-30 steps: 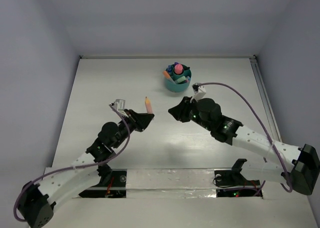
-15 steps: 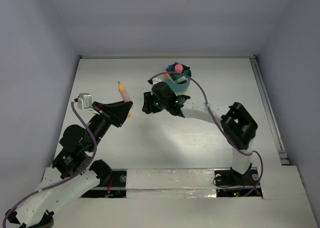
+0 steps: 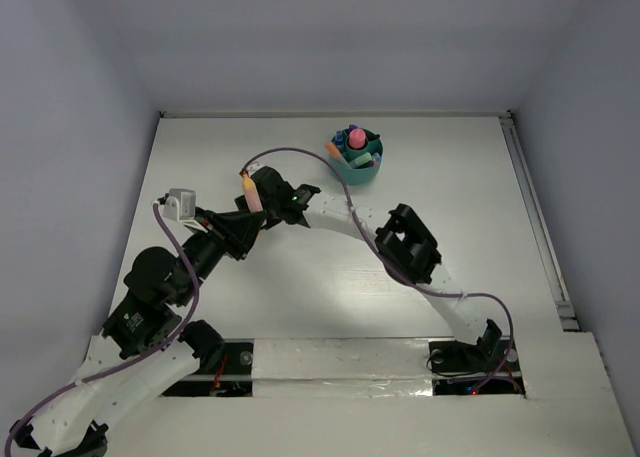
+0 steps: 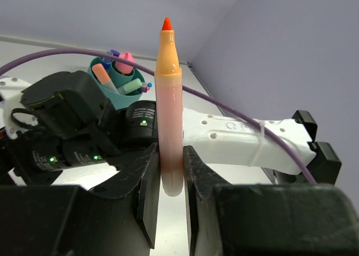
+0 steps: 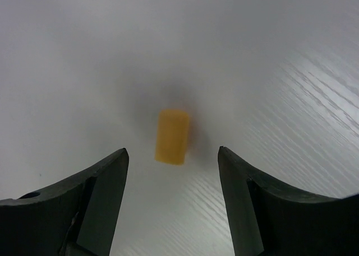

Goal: Sort the stationery into containers
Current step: Close the pen cap on the pen.

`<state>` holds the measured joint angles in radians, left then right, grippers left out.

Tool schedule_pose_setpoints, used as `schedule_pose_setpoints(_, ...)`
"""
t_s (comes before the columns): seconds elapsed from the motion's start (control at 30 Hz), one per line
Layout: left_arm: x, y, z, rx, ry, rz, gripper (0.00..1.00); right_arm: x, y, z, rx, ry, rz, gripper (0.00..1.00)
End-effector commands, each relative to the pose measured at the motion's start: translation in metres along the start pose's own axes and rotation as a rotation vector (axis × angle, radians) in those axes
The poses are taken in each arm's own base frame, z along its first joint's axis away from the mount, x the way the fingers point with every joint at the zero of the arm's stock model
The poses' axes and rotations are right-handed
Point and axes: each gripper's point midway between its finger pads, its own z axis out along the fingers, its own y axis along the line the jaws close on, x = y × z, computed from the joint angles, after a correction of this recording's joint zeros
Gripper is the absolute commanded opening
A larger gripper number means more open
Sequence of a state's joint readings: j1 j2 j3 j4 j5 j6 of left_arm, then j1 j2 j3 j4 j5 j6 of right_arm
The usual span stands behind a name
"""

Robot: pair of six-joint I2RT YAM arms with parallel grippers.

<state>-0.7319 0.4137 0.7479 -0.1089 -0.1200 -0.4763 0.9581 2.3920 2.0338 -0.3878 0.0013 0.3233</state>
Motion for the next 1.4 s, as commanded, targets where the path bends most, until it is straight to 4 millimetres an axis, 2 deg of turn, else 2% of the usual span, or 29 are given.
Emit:
schedule_pose_setpoints(0.0,-0.015,-0.009,-0.005,0.038,-0.046,0.013,0.00,-0.015,0.013,-0.008,0.006,-0.007,-0.064,0.71)
schedule_pose_setpoints(0.03,-0.014,-0.009,-0.004,0.037,-0.044,0.015,0.00,-0.015,0.012,-0.002,0.011,-0.006,-0.069,0.71)
schedule_pose_setpoints(0.07,-0.013,-0.008,-0.004,0.036,-0.040,0.014,0.00,-0.005,0.014,0.005,0.013,0.019,-0.079,0.71)
schedule_pose_setpoints(0.2,-0.010,-0.008,-0.004,0.041,-0.036,0.010,0.00,0.001,0.012,0.016,0.046,0.025,-0.096,0.70)
schedule_pose_setpoints(0.37,-0.010,-0.008,-0.005,0.045,-0.037,0.006,0.00,0.009,0.003,0.028,0.081,0.040,-0.114,0.60)
schedule_pose_setpoints(0.4,-0.008,-0.008,-0.004,0.044,-0.032,0.007,0.00,0.005,0.004,0.028,0.083,0.031,-0.115,0.60)
schedule_pose_setpoints(0.43,-0.007,-0.008,-0.003,0.044,-0.031,0.006,0.00,0.013,0.005,0.033,0.093,0.048,-0.129,0.59)
schedule_pose_setpoints(0.5,-0.006,-0.008,-0.003,0.045,-0.028,0.002,0.00,0.015,0.002,0.036,0.102,0.049,-0.135,0.57)
schedule_pose_setpoints(0.63,-0.003,-0.007,-0.001,0.046,-0.022,-0.004,0.00,0.020,-0.004,0.039,0.128,0.063,-0.140,0.46)
schedule_pose_setpoints(0.8,0.004,-0.005,0.004,0.036,-0.003,-0.005,0.00,0.022,-0.008,0.033,0.152,0.070,-0.134,0.39)
schedule_pose_setpoints(0.87,0.007,-0.003,0.006,0.034,-0.005,-0.019,0.00,0.028,-0.013,0.034,0.170,0.069,-0.115,0.27)
schedule_pose_setpoints(0.93,0.011,-0.003,0.008,0.040,0.000,-0.031,0.00,0.017,-0.012,0.022,0.177,0.030,-0.093,0.20)
schedule_pose_setpoints(0.97,0.016,-0.002,0.011,0.037,0.010,-0.040,0.00,0.026,-0.016,0.023,0.185,0.025,-0.072,0.18)
schedule_pose_setpoints(1.0,0.019,-0.001,0.012,0.038,0.020,-0.046,0.00,0.010,-0.009,0.005,0.169,-0.019,-0.049,0.17)
schedule_pose_setpoints(1.03,0.027,0.000,0.013,0.041,0.044,-0.051,0.00,-0.008,-0.009,-0.001,0.144,-0.089,-0.001,0.15)
schedule_pose_setpoints(1.07,0.025,-0.004,0.016,0.059,0.031,-0.060,0.00,-0.012,-0.005,-0.010,0.124,-0.120,0.015,0.14)
schedule_pose_setpoints(1.1,0.030,-0.004,0.018,0.060,0.040,-0.074,0.00,0.013,-0.020,-0.013,0.130,-0.083,0.037,0.14)
schedule_pose_setpoints(1.13,0.034,-0.005,0.019,0.071,0.052,-0.080,0.00,-0.013,-0.014,-0.042,0.094,-0.162,0.067,0.14)
schedule_pose_setpoints(1.17,0.039,-0.004,0.021,0.076,0.054,-0.091,0.00,-0.030,-0.018,-0.053,0.069,-0.235,0.121,0.14)
schedule_pose_setpoints(1.2,0.044,-0.003,0.024,0.081,0.061,-0.103,0.00,-0.033,-0.023,-0.065,0.070,-0.260,0.144,0.14)
schedule_pose_setpoints(1.23,0.050,-0.004,0.027,0.095,0.062,-0.135,0.00,-0.035,-0.024,-0.090,0.068,-0.304,0.163,0.14)
schedule_pose_setpoints(1.3,0.061,-0.008,0.029,0.131,0.087,-0.169,0.00,-0.046,-0.037,-0.115,0.070,-0.369,0.193,0.14)
schedule_pose_setpoints(1.33,0.067,-0.009,0.030,0.143,0.101,-0.197,0.00,-0.048,-0.036,-0.137,0.055,-0.411,0.202,0.15)
schedule_pose_setpoints(1.37,0.074,-0.008,0.032,0.155,0.101,-0.208,0.00,-0.053,-0.043,-0.149,0.062,-0.440,0.218,0.15)
